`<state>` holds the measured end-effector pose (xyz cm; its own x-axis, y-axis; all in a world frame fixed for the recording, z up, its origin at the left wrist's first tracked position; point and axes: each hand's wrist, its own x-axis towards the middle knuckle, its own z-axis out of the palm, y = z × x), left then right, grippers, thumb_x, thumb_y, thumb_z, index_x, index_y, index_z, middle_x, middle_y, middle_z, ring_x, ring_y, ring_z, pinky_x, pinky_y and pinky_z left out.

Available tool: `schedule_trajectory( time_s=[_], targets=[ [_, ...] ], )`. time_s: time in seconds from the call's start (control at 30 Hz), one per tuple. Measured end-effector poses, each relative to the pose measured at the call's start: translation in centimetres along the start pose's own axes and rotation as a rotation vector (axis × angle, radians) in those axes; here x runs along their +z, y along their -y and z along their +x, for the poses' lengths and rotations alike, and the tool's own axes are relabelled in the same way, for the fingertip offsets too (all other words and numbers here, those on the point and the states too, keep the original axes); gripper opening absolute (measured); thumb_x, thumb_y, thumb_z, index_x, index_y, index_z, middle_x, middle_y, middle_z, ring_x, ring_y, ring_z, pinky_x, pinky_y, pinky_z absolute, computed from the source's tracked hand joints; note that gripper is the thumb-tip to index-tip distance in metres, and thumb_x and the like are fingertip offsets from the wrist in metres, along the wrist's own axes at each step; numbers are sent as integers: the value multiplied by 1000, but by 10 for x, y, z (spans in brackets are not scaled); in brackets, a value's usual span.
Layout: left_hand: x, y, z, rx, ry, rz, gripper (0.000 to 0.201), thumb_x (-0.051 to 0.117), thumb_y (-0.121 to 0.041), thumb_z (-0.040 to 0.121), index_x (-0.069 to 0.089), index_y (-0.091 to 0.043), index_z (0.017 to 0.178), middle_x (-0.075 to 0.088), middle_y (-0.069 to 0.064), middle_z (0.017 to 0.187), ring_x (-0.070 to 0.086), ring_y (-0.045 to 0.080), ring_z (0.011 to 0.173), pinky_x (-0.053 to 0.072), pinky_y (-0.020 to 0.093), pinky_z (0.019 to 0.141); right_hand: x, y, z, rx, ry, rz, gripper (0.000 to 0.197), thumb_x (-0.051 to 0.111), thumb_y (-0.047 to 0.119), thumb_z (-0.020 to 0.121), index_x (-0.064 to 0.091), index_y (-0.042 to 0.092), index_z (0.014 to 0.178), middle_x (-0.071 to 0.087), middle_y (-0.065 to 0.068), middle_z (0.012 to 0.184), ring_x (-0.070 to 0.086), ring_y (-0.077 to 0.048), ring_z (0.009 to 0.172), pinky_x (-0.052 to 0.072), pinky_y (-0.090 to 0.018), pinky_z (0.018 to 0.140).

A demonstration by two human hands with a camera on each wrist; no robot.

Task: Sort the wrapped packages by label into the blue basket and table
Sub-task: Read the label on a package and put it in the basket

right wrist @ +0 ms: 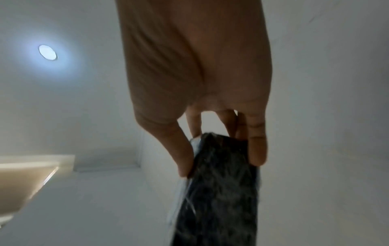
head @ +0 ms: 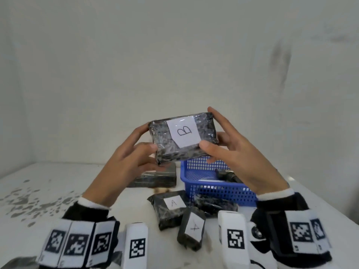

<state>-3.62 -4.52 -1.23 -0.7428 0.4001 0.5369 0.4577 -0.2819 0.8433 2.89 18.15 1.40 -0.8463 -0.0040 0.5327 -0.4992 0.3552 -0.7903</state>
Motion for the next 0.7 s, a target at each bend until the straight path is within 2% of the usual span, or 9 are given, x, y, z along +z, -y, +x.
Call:
schedule_trajectory(
  time_s=[0.07, 0.13, 0.2, 0.27, 0.37, 0.43, 0.53, 0.6, 0.7],
  targets=[
    [-1, -2, 2, 34, 4, 6, 63, 62, -35, 75, 48, -49, 134, 71, 0, 118, 71, 37, 97, 55, 45, 87, -3, 5, 0, -10, -10, -9, 75, 73, 52, 71, 40, 65, 137, 65, 6, 128, 68, -16, 109, 55, -39, 94],
    [-1, -5, 3, 42, 2, 25, 56, 53, -29, 83, 47, -58, 131, 68, -3, 123, 71, 36, 97, 57, 44, 85, -2, 5, 0, -7, -25, 27, 73, 74, 50, 68, 47, 59, 135, 66, 2, 125, 72, -17, 102, 58, -42, 91],
    [-2, -9, 6, 23, 5, 18, 55, 55, -27, 83, 49, -57, 129, 69, -5, 122, 71, 35, 97, 59, 41, 83, 0, 7, -1, -9, -51, 101, 71, 76, 43, 66, 52, 50, 132, 69, -7, 120, 74, -20, 98, 60, -43, 85],
    [-1, -14, 9, 20, 30, 42, 62, 68, -31, 78, 48, -54, 131, 71, -3, 117, 71, 33, 99, 59, 37, 84, 2, 9, -1, -13, -67, 127, 70, 76, 38, 66, 52, 45, 131, 72, -11, 114, 75, -21, 95, 60, -39, 83],
    [3, -24, 13, 86, 42, 141, 74, 73, -41, 69, 43, -54, 135, 70, 9, 119, 70, 30, 101, 57, 37, 87, 0, 13, -3, -23, -90, 105, 67, 71, 42, 72, 46, 45, 134, 75, -8, 111, 74, -20, 99, 58, -38, 91],
    [4, -26, 14, 102, 53, 165, 76, 72, -45, 67, 40, -57, 136, 70, 9, 118, 71, 28, 101, 58, 36, 87, -3, 15, -5, -21, -101, 70, 65, 69, 46, 74, 44, 49, 133, 75, -5, 111, 75, -20, 96, 58, -41, 92],
    [6, -26, 11, 124, 56, 223, 79, 72, -47, 68, 36, -58, 138, 68, 3, 123, 71, 19, 102, 57, 29, 86, -5, 20, -9, 4, -80, 30, 66, 68, 47, 76, 43, 54, 136, 75, -3, 110, 76, -27, 80, 61, -37, 74],
    [7, -26, 11, 139, 51, 246, 79, 74, -44, 69, 37, -56, 137, 68, 1, 123, 71, 17, 99, 57, 28, 85, -5, 20, -9, 9, -85, -10, 68, 68, 51, 74, 43, 54, 137, 74, -3, 108, 74, -25, 70, 55, -33, 63],
    [8, -25, 12, 116, 59, 268, 82, 72, -50, 64, 37, -55, 138, 69, -1, 121, 71, 17, 99, 56, 30, 90, -7, 19, -8, 6, -105, -22, 68, 70, 50, 71, 46, 49, 135, 74, -5, 104, 67, -22, 61, 50, -31, 58]
  ],
)
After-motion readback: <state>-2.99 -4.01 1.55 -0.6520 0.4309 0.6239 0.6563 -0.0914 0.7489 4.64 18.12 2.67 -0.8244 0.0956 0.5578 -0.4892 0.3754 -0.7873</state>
